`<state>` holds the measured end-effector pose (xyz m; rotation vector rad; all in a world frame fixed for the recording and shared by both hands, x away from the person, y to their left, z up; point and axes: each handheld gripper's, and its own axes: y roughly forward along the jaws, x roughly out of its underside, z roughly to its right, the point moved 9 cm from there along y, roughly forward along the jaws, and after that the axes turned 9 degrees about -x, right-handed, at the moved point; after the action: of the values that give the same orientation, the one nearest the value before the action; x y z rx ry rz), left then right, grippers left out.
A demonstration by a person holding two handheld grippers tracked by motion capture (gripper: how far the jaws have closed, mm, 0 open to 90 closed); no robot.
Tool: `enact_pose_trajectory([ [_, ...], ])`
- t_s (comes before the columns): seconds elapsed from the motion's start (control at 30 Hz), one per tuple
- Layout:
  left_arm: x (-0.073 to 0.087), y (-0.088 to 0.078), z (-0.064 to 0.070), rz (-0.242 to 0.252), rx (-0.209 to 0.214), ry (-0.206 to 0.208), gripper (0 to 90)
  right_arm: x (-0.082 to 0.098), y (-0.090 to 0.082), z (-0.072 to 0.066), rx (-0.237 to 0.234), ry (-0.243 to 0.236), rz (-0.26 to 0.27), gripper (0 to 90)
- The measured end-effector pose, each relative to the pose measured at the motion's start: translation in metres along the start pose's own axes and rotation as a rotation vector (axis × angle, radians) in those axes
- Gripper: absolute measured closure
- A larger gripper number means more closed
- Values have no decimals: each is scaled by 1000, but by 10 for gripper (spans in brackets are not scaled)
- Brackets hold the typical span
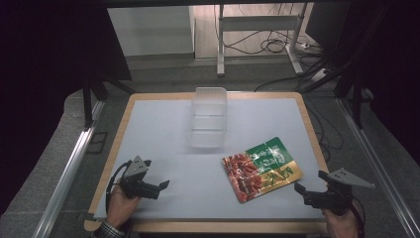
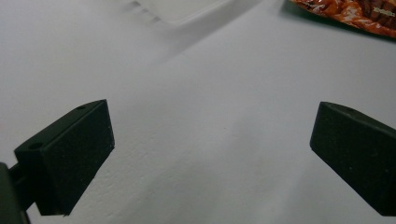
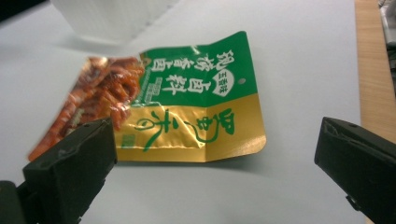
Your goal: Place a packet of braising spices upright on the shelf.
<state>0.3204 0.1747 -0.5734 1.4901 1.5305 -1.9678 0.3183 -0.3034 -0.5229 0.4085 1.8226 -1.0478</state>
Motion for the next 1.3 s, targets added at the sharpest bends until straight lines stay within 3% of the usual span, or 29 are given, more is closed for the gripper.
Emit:
enact_pose_trajectory([
  [0.1,0,0,0,4,0,6,0,-1,0,8,18,-31,-5,0],
  [0.27,-2,-2,-3,36,13,-24,0,4,1,12,-13,-24,-19,0],
  [0.47,-4,-3,-3,53,13,-16,0,4,-2,15,24,-25,-20,0],
  [0.93,-1,-1,1,18,12,9,0,5,3,15,37,-53,-38,0],
  [1.3,-1,0,1,19,6,12,0,-1,10,7,11,-92,-28,0],
])
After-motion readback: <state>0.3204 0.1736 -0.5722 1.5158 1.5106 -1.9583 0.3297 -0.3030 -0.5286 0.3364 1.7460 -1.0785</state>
